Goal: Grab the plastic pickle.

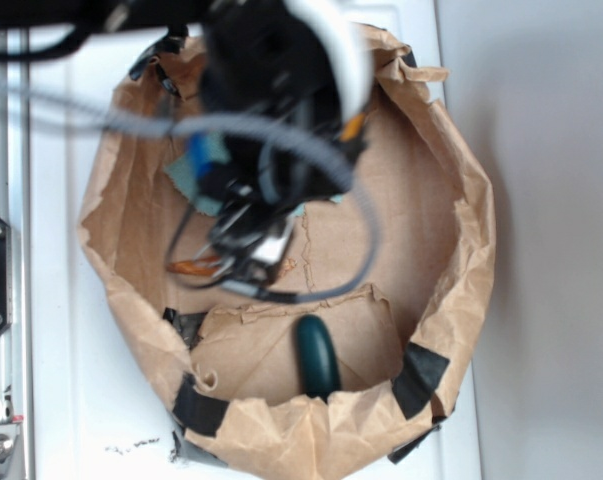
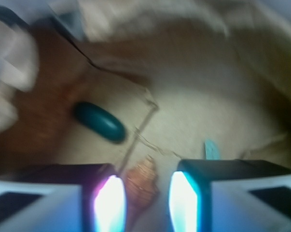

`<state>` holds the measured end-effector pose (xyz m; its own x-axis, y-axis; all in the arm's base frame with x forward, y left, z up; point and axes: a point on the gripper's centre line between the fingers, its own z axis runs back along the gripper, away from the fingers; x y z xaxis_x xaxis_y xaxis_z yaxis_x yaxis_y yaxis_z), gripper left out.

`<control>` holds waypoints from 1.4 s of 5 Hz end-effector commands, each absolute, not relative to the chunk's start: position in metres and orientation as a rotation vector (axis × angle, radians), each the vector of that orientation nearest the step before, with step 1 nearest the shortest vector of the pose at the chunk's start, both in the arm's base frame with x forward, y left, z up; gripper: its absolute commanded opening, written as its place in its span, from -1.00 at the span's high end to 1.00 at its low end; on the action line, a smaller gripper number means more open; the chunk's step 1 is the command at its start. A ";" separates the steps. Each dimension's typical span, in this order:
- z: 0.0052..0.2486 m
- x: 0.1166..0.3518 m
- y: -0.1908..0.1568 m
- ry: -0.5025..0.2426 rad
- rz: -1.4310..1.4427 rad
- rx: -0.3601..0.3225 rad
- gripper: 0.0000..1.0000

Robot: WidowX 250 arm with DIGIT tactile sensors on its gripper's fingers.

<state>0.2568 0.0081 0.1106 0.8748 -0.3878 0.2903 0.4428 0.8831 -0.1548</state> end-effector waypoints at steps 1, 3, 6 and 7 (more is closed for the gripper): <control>0.097 0.263 -0.009 -0.321 -0.508 -0.143 -1.00; 0.097 0.263 -0.009 -0.321 -0.508 -0.143 -1.00; 0.060 0.255 -0.057 -0.313 -0.881 -0.122 -1.00; 0.041 0.254 -0.066 -0.304 -0.908 -0.064 -1.00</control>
